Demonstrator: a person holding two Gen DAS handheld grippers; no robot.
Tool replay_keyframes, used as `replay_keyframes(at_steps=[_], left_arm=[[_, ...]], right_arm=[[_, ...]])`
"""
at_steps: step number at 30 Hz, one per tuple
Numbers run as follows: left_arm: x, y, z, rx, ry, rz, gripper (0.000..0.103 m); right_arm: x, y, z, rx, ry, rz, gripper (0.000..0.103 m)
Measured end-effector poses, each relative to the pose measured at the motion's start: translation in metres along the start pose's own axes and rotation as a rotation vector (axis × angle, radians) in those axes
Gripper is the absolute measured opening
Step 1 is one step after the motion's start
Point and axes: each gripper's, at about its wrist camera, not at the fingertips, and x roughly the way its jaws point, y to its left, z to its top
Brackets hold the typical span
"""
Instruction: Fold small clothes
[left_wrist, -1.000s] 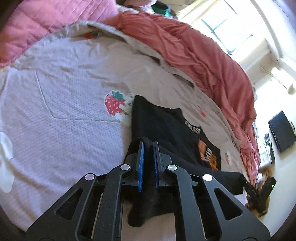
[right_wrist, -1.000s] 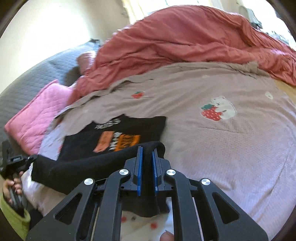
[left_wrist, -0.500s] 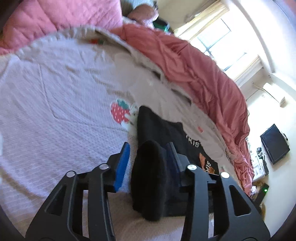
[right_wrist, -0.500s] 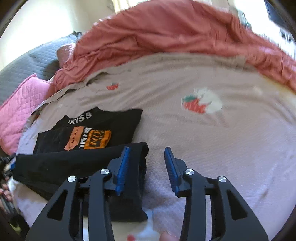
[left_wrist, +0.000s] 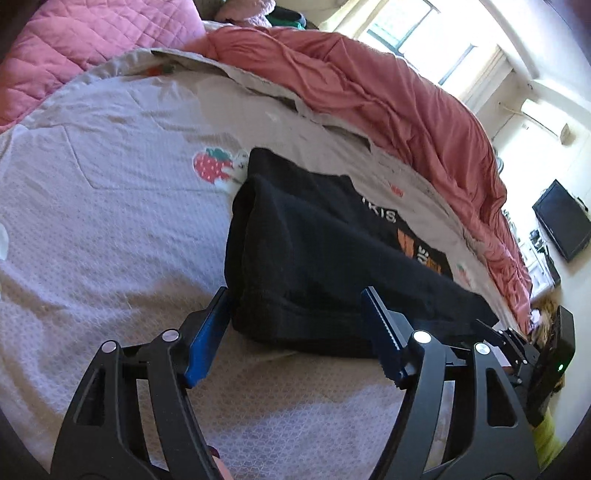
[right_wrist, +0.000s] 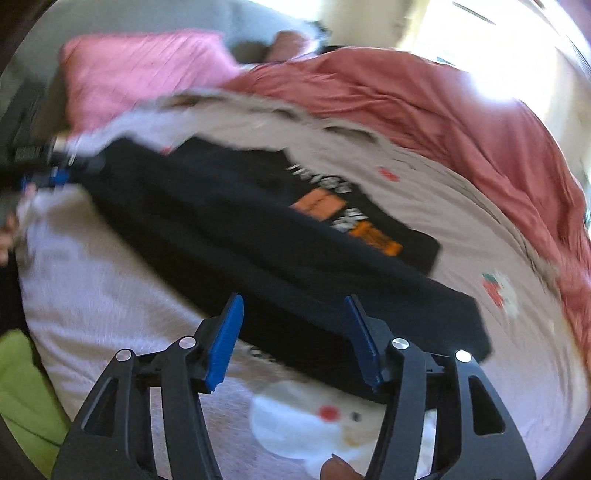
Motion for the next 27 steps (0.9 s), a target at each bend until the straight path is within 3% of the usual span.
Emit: replay_keyframes(at_steps=[1, 3, 5, 6, 20, 27], left_arm=[[0.001, 0.0, -0.001, 0.004, 0.002, 0.005, 0.055], [0.002, 0.0, -0.001, 0.009, 0.004, 0.023, 0.028], [0.002, 0.001, -0.002, 0.003, 0.006, 0.022, 0.013], [0.002, 0.002, -0.002, -0.002, 0.004, 0.018, 0.011], [-0.021, 0.007, 0.008, -0.058, -0.088, -0.062, 0.007], [-0.024, -0.003, 0.013, -0.053, -0.084, -0.114, 0.007]], right_arm=[[0.004, 0.007, 0.002, -0.033, 0.005, -0.017, 0.055], [0.01, 0.012, 0.003, -0.057, 0.013, -0.033, 0.055], [0.017, 0.013, 0.005, -0.063, 0.021, -0.042, 0.056], [0.021, 0.013, 0.006, -0.064, 0.028, -0.043, 0.057], [0.019, 0.022, 0.008, -0.138, 0.006, -0.01, 0.067], [0.028, 0.022, 0.008, -0.138, 0.019, -0.034, 0.072]])
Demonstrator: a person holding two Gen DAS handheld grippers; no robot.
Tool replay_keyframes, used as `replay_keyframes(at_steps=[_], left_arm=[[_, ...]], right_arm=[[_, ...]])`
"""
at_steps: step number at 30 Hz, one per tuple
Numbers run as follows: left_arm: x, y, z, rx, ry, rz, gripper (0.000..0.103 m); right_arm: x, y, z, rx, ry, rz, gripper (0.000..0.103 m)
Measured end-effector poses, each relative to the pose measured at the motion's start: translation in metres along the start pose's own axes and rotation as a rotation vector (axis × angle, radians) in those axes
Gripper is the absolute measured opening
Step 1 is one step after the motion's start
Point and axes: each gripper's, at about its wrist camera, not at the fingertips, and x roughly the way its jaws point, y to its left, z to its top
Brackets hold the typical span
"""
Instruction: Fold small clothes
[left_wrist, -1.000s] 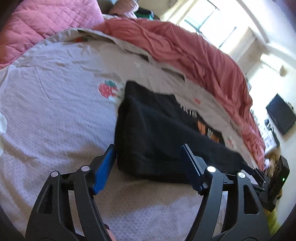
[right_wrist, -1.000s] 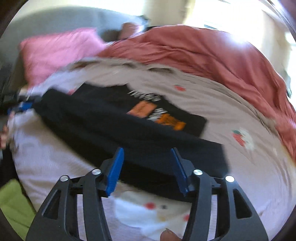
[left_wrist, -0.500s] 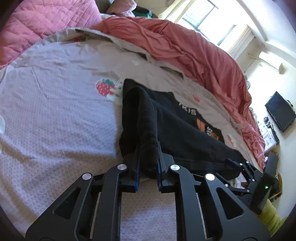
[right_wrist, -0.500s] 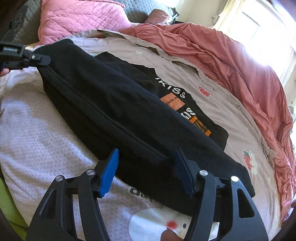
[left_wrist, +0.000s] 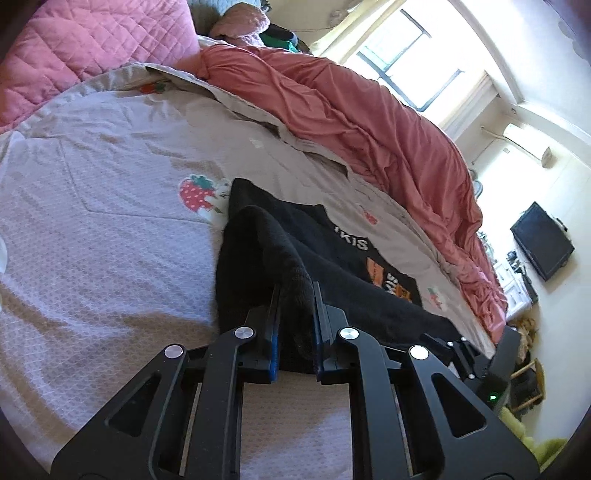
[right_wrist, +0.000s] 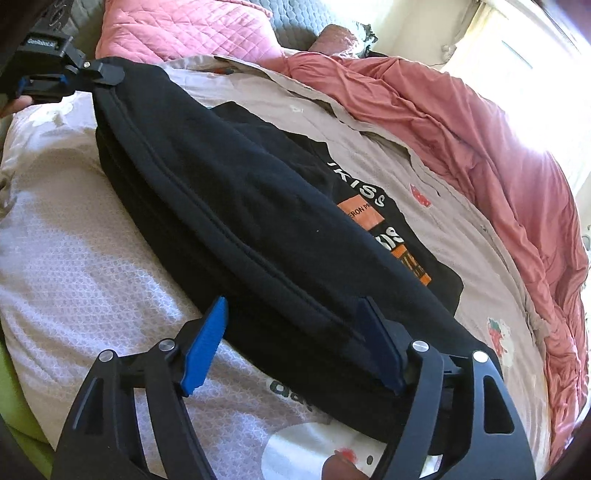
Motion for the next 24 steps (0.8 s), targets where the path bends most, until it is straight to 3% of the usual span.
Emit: replay_keyframes(at_steps=[3, 5, 6, 8, 9, 17, 19, 20, 21, 23, 24], left_arm=[[0.001, 0.003, 0.009, -0.067, -0.003, -0.056, 0.006], [0.0, 0.001, 0.016, -0.076, -0.017, -0.058, 0.006], [0.0, -0.001, 0.022, -0.076, -0.027, -0.053, 0.006], [0.002, -0.002, 0.029, -0.081, -0.034, -0.045, 0.006], [0.005, -0.003, 0.033, -0.086, -0.033, -0.037, 0.006], [0.048, 0.002, 0.063, -0.136, -0.033, 0.039, 0.006], [0.059, 0.009, 0.068, -0.173, -0.039, 0.057, 0.007], [0.063, 0.014, 0.07, -0.198, -0.045, 0.059, 0.013], [0.068, 0.021, 0.073, -0.239, -0.05, 0.047, 0.025], [0.074, 0.032, 0.074, -0.274, -0.058, 0.01, 0.039], [0.074, 0.033, 0.073, -0.263, -0.069, -0.004, 0.041]], right_arm=[[0.003, -0.006, 0.004, 0.028, -0.003, -0.013, 0.07], [0.004, -0.011, 0.007, 0.05, -0.008, 0.002, 0.04], [0.004, -0.013, 0.009, 0.062, -0.012, 0.008, 0.035], [0.001, -0.02, 0.018, 0.086, -0.039, 0.009, 0.011], [0.0, -0.023, 0.022, 0.093, -0.049, 0.001, 0.008], [0.033, -0.068, 0.062, 0.219, -0.049, -0.061, 0.008], [0.046, -0.079, 0.065, 0.258, -0.03, -0.073, 0.014], [0.053, -0.088, 0.066, 0.292, -0.01, -0.089, 0.027], [0.056, -0.098, 0.065, 0.331, 0.002, -0.101, 0.035], [0.05, -0.118, 0.059, 0.421, -0.011, -0.092, 0.04], [0.044, -0.123, 0.056, 0.449, -0.025, -0.084, 0.04]])
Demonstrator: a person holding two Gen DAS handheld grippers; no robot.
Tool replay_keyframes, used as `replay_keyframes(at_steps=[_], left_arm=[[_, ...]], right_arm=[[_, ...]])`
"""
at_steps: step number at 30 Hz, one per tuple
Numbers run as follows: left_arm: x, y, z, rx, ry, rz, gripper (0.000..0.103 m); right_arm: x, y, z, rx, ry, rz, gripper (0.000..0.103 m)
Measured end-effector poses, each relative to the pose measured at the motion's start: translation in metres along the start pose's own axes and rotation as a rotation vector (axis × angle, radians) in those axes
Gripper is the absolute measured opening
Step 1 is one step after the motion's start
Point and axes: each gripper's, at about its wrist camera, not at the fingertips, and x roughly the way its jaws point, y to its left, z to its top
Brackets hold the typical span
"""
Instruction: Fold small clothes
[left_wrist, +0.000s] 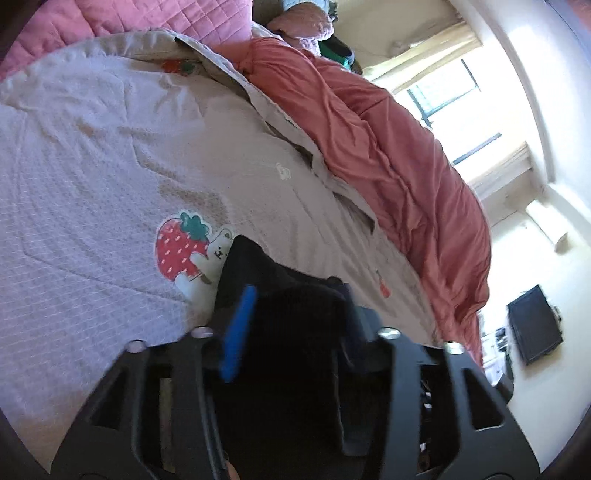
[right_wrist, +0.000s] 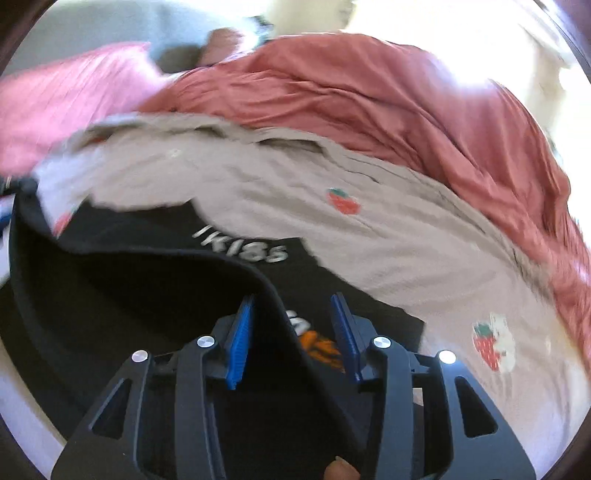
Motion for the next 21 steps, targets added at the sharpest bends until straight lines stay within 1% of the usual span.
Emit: replay_keyframes(at_steps=[1, 3, 6, 7, 10, 11, 13, 15, 18, 21], left_arm=[[-0.002, 0.002, -0.002, 0.026, -0.014, -0.013, 0.042], [-0.005, 0.007, -0.01, 0.074, -0.024, -0.007, 0.046], [-0.01, 0.015, -0.017, 0.044, 0.004, -0.021, 0.046], [-0.013, 0.014, -0.019, 0.047, 0.0, -0.029, 0.046], [-0.016, 0.003, -0.024, 0.1, -0.009, -0.02, 0.047], [-0.016, 0.001, -0.027, 0.106, 0.002, -0.036, 0.049], [-0.011, -0.004, -0.034, 0.121, 0.037, -0.072, 0.053], [-0.003, -0.01, -0.042, 0.149, 0.074, -0.08, 0.054], [0.006, -0.014, -0.051, 0.147, 0.122, -0.139, 0.054], [0.01, -0.018, -0.055, 0.174, 0.135, -0.167, 0.054]], right_arm=[[-0.007, -0.007, -0.001, 0.025, -0.014, 0.007, 0.041], [-0.028, -0.016, -0.011, 0.04, -0.041, 0.017, 0.044], [-0.05, -0.007, -0.033, -0.01, -0.035, 0.061, 0.046], [-0.057, 0.0, -0.042, -0.029, -0.022, 0.093, 0.046], [-0.07, 0.022, -0.068, -0.051, 0.042, 0.205, 0.046], [-0.071, 0.032, -0.077, -0.055, 0.078, 0.252, 0.046], [-0.069, 0.05, -0.09, -0.074, 0.124, 0.307, 0.046], [-0.065, 0.065, -0.093, -0.106, 0.136, 0.32, 0.046], [-0.051, 0.078, -0.088, -0.109, 0.158, 0.319, 0.046], [-0.039, 0.08, -0.075, -0.086, 0.155, 0.309, 0.046]])
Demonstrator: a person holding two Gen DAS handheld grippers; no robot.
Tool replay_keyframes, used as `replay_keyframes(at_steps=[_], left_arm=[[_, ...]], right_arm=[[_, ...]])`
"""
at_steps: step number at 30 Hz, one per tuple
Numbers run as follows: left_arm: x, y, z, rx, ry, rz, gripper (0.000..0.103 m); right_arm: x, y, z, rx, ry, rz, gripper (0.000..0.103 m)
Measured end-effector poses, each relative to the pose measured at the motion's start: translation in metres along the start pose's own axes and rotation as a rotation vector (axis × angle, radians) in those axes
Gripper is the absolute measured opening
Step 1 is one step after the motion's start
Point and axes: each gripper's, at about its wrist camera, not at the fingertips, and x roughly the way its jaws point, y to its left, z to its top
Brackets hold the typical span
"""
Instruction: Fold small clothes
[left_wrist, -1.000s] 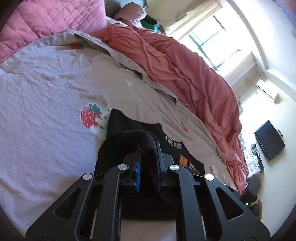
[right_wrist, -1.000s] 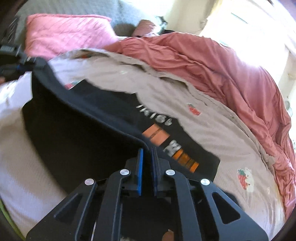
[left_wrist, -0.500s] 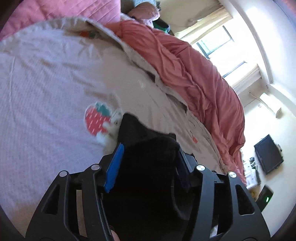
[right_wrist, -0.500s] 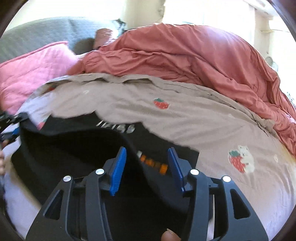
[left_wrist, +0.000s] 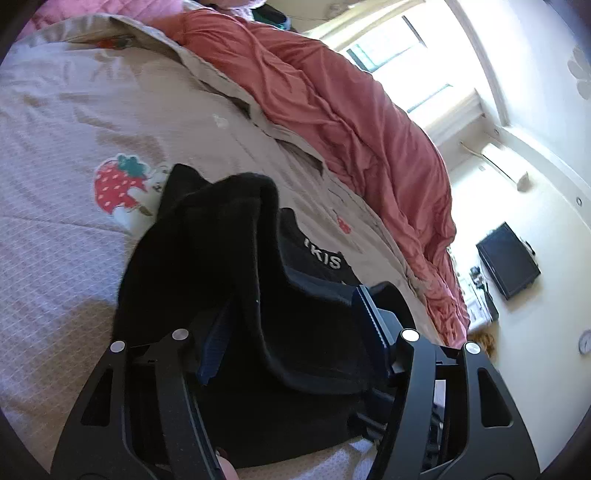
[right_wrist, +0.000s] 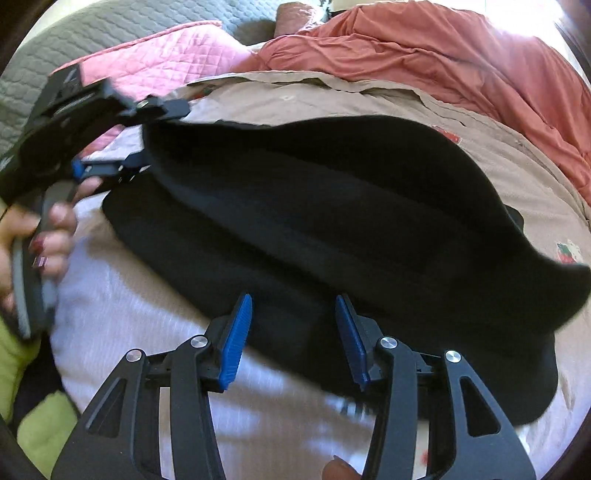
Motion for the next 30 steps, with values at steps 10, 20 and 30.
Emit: replay_keyframes(at_steps=[10, 20, 30], left_arm=[[-0.003, -0.003, 0.016, 0.072, -0.064, -0.009, 0.064], [-0.022, 0.012, 0.026, 0.032, -0.131, 0.022, 0.068], [-0.028, 0.025, 0.025, -0.024, -0.126, 0.071, 0.071]], right_arm=[[0.002, -0.038, 0.053, 0.024, -0.126, -0.12, 0.046], [-0.03, -0.095, 0.067, 0.173, -0.259, -0.202, 0.058], [-0.052, -0.112, 0.001, 0.189, -0.18, -0.304, 0.066]])
